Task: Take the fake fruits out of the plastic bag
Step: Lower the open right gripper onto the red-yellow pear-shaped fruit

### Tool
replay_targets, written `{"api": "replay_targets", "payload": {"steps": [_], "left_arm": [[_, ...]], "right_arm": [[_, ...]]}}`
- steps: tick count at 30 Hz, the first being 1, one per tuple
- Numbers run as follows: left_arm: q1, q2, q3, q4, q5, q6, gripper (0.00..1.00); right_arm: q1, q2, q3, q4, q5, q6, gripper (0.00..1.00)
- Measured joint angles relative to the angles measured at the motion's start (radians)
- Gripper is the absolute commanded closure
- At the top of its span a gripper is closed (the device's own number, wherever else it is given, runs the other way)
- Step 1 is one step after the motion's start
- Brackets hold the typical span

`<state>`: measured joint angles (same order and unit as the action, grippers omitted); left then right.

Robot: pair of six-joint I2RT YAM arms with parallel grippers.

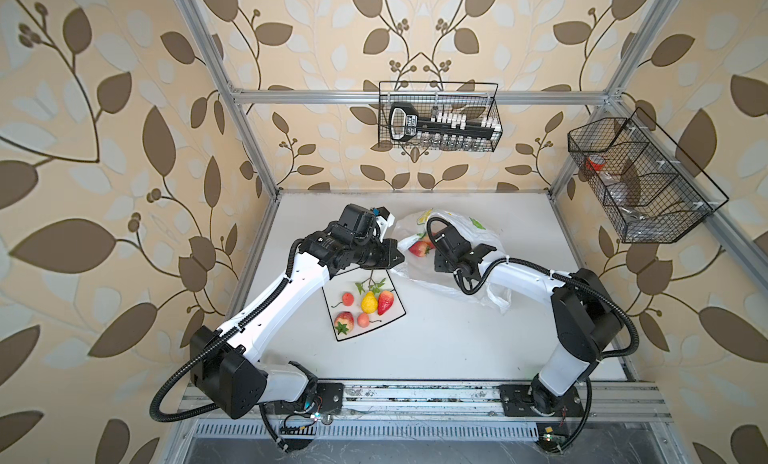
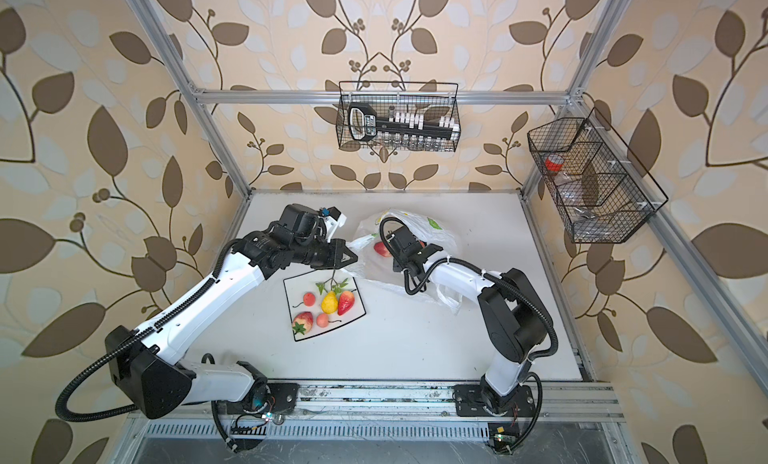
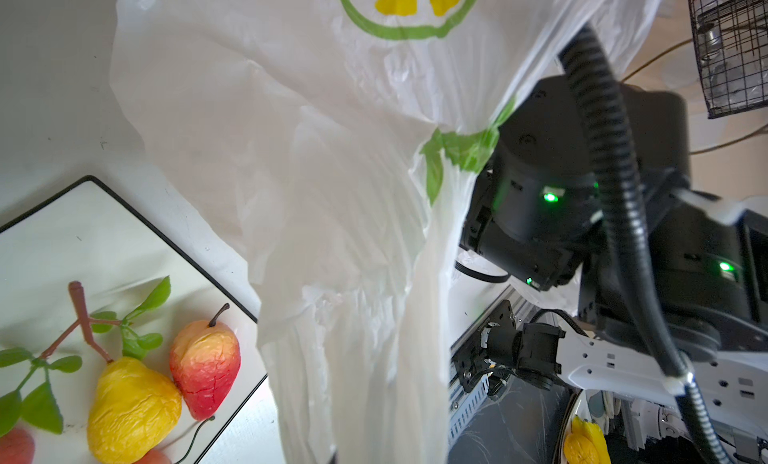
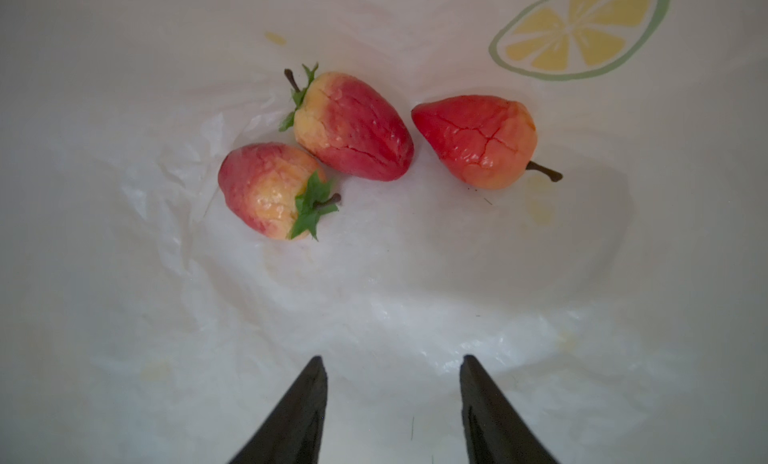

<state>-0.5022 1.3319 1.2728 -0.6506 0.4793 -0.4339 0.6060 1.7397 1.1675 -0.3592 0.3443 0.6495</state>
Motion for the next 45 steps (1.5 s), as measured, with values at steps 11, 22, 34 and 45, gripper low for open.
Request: {"api": "replay_targets", "payload": {"steps": [11, 22, 34, 45], "left_arm": [[-0.022, -0.007, -0.029, 0.011, 0.011, -0.027, 1.0], [-0.095, -0.022, -0.052, 0.035, 0.01, -0.066, 1.0], [-0.119, -0.053, -0.099, 0.043, 0.01, -0.078, 1.0], [-0.134, -0.108, -0.171, 0.03, 0.011, -0.093, 1.0]], "right_arm": [[-0.048, 0.061, 0.0, 0.117, -0.105, 0.267, 0.34], [-0.114, 0.105, 0.0, 0.224, -0.11, 0.41, 0.3], [-0.131, 0.181, 0.065, 0.272, -0.119, 0.495, 0.26], [-0.175, 0.206, 0.076, 0.243, -0.07, 0.526, 0.25]]}}
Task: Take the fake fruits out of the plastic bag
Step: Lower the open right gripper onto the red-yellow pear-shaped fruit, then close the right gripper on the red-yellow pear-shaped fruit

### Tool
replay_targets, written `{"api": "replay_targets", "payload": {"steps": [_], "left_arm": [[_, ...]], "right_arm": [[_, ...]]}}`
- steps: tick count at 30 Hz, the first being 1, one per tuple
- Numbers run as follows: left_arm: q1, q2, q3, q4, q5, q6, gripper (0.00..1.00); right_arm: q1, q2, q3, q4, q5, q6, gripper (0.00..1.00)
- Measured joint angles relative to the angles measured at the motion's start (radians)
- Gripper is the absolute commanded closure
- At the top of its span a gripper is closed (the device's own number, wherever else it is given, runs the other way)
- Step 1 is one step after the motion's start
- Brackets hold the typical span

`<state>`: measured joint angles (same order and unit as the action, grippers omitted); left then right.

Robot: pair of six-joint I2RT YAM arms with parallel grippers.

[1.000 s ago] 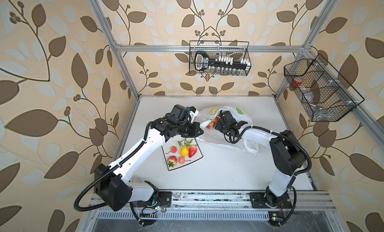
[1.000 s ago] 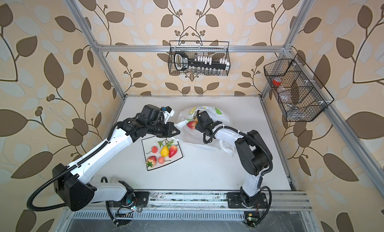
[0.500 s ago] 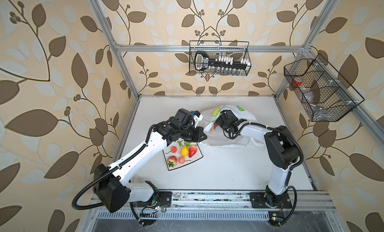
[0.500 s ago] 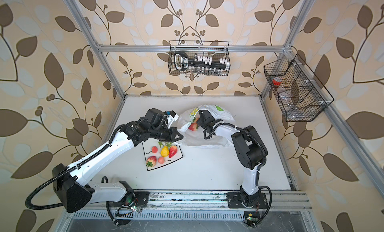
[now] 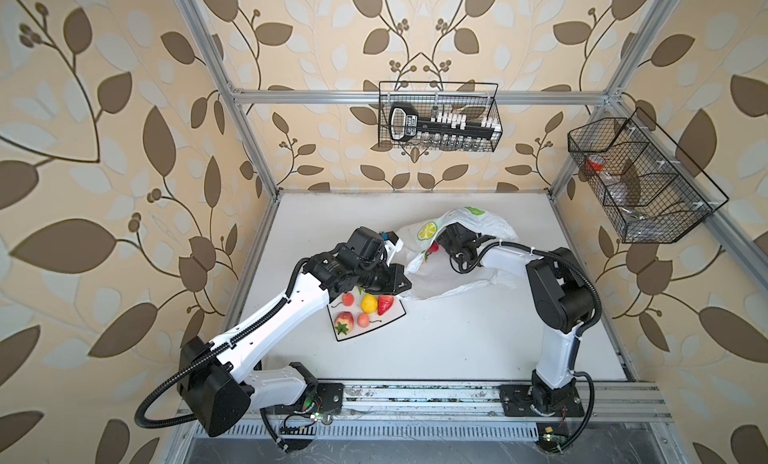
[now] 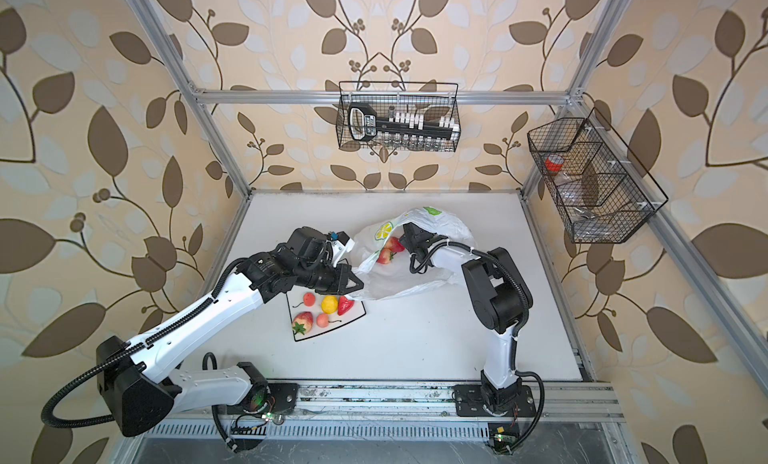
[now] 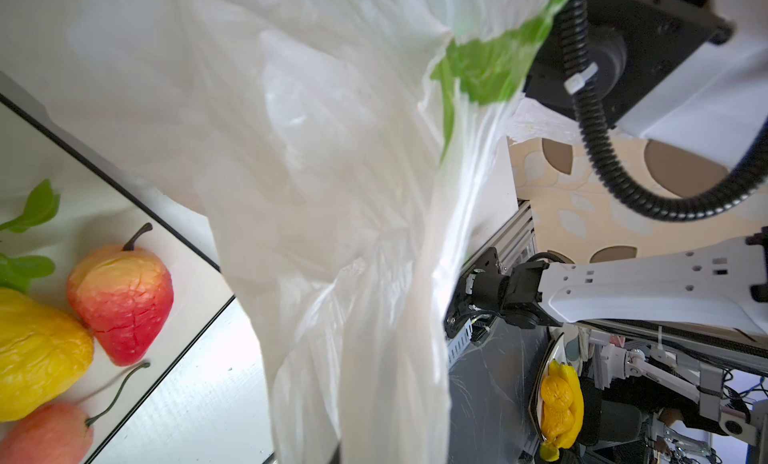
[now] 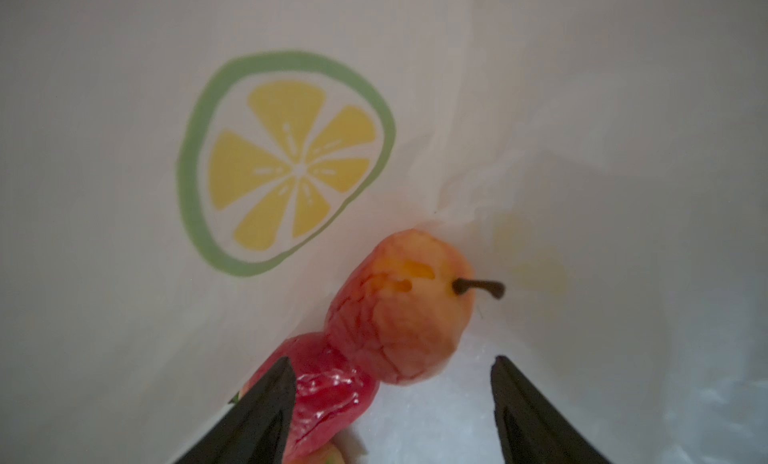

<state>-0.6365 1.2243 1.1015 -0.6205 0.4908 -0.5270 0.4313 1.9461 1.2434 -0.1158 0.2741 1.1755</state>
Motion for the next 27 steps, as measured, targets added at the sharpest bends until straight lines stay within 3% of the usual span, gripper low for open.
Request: {"api": "replay_targets", "payload": {"steps": [19, 27], "left_arm": [[0.0, -0.021, -0.028, -0.029, 0.003, 0.001, 1.0], [0.0, -0.025, -0.028, -0.043, 0.003, 0.003, 1.0]], "right_arm": [[-0.006, 0.094, 0.081, 0.007, -0.023, -0.004, 0.28], [-0.006, 0.157, 0.15, -0.024, -0.016, -0.001, 0.38]]}}
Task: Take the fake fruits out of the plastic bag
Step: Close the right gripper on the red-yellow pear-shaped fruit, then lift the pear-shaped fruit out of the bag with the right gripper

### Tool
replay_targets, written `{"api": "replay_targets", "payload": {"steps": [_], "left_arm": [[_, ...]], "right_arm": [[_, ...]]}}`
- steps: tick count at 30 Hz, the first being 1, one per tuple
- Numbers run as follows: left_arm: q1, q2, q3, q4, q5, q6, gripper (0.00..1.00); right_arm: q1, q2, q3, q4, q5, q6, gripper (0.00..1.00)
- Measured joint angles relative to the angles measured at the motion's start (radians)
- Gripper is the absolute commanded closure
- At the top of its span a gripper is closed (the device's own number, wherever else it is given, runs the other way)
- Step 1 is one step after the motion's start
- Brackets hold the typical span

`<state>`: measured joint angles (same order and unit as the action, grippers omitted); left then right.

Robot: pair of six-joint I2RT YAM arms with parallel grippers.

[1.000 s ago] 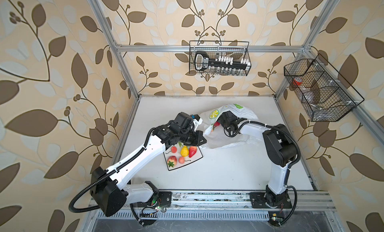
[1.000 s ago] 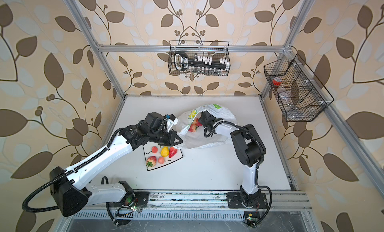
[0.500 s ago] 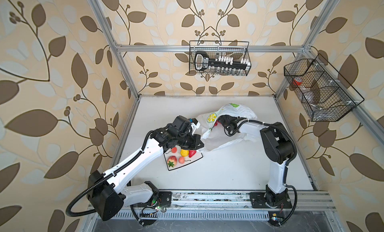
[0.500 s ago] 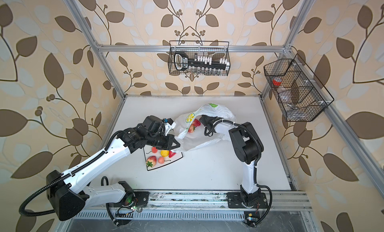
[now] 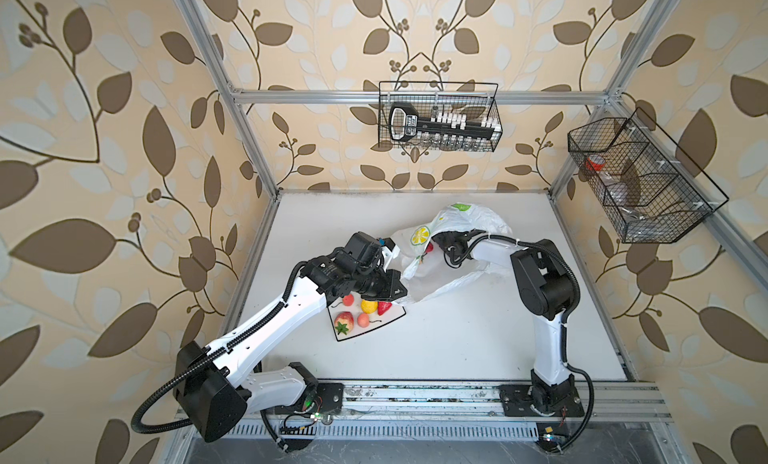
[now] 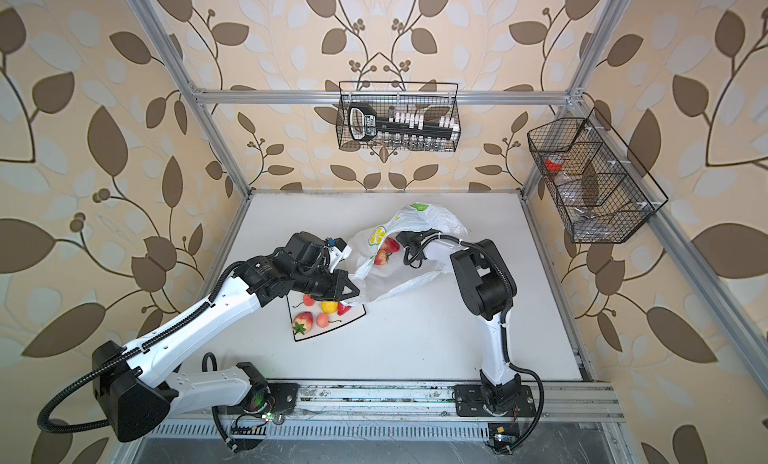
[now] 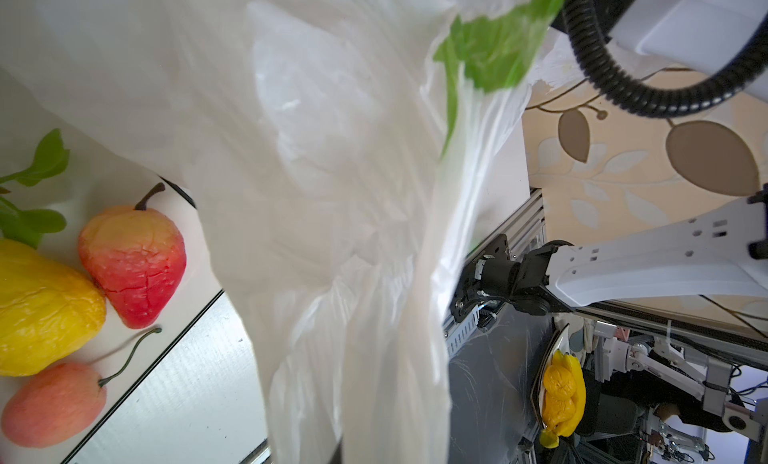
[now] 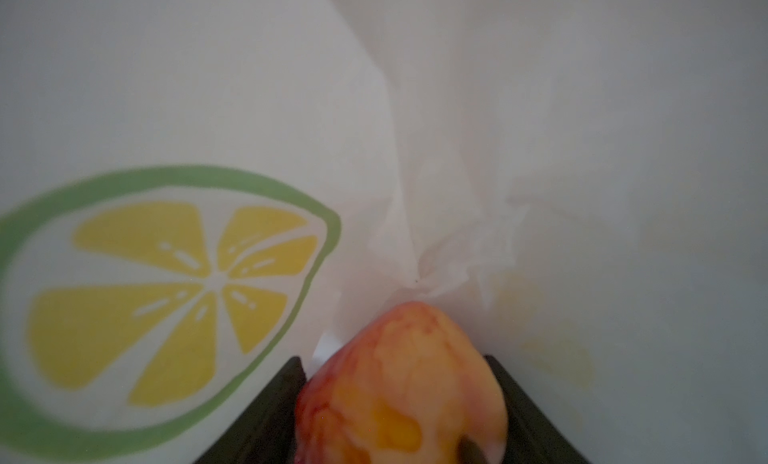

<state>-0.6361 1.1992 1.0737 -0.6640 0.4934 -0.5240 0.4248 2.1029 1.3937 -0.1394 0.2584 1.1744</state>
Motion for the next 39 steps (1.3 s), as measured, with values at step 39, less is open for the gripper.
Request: {"api": "replay_targets", "payload": {"steps": [39], "left_arm": [[0.0, 0.058, 0.032, 0.08, -0.113, -0.036, 1.0]], "right_arm": [[0.0, -0.658, -0.528, 0.063, -0.109, -0.177, 0.57]]}}
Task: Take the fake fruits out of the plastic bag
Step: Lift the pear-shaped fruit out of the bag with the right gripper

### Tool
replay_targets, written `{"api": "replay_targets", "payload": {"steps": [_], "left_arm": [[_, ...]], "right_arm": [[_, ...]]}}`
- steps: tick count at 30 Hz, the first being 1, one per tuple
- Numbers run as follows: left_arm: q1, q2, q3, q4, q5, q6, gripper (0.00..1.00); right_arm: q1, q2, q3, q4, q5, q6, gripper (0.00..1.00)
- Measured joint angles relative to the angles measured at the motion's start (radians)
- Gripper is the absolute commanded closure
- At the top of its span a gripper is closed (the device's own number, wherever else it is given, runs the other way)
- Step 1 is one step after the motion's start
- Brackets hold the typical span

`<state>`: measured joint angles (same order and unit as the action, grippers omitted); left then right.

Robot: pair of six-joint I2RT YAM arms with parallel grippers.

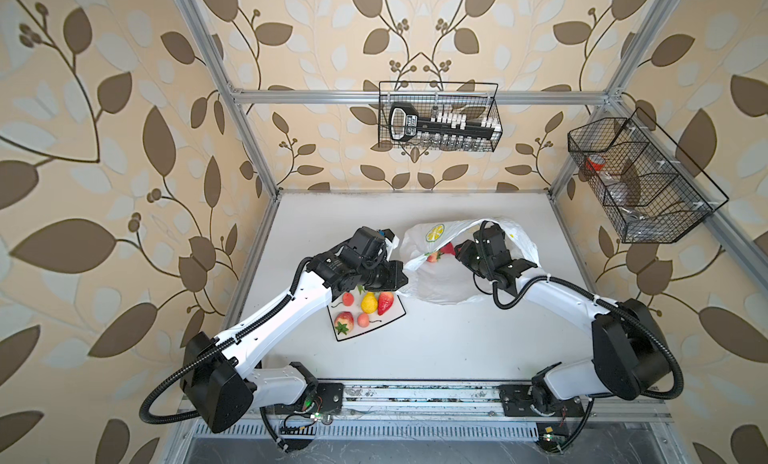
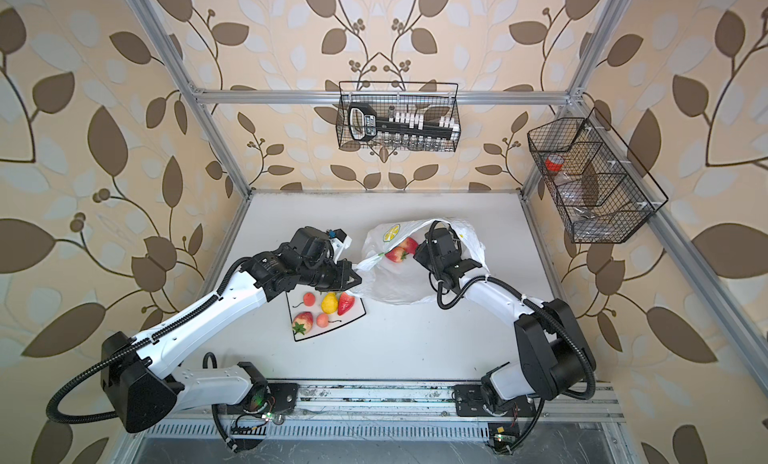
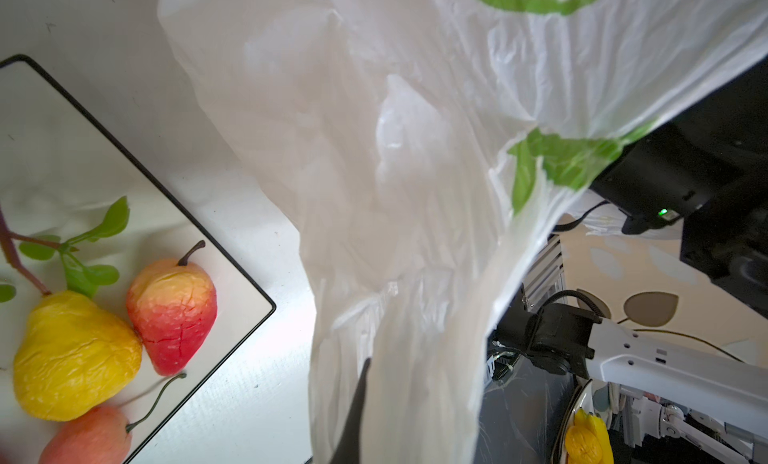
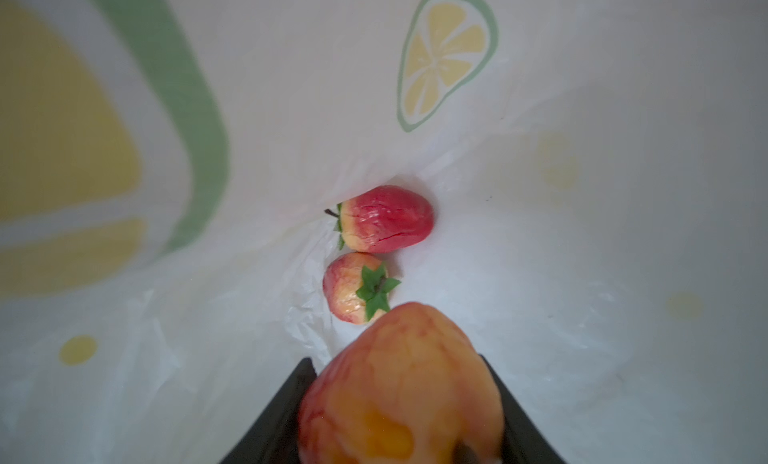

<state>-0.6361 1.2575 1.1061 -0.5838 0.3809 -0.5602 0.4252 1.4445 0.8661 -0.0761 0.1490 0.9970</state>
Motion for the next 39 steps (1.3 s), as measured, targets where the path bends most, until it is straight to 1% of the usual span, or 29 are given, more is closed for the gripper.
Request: {"api": "replay_targets", "payload": {"steps": [9, 12, 16, 19, 25, 30, 33, 39], "left_arm": [[0.0, 0.033, 0.025, 0.012, -0.001, 0.001, 1.0], [0.0, 0.056, 0.054, 0.012, -0.005, 0.003, 1.0], [0.0, 0.105, 0.129, 0.01, -0.021, 0.014, 1.0], [0.0, 0.142, 0.193, 0.009, -0.022, 0.029, 1.0], [0.001, 0.199, 0.32, 0.002, -0.022, 0.069, 1.0], [0.023, 0.257, 0.398, 0.001, -0.016, 0.091, 1.0], [0.053, 0.302, 0.43, 0.0, -0.008, 0.1, 1.0], [0.095, 0.373, 0.474, -0.014, 0.015, 0.116, 1.0]], "right_arm": [[0.0, -0.08, -0.038, -0.021, -0.043, -0.014, 0.59], [0.006, -0.084, -0.042, -0.018, -0.077, -0.036, 0.59], [0.019, -0.084, -0.066, 0.002, -0.129, -0.091, 0.59], [0.024, -0.071, -0.088, 0.009, -0.152, -0.145, 0.59], [0.031, -0.017, -0.11, 0.002, -0.156, -0.252, 0.59], [0.049, -0.014, -0.111, -0.003, -0.156, -0.356, 0.59], [0.06, -0.031, -0.115, -0.002, -0.157, -0.436, 0.59], [0.068, -0.124, -0.138, 0.008, -0.175, -0.623, 0.59]]}}
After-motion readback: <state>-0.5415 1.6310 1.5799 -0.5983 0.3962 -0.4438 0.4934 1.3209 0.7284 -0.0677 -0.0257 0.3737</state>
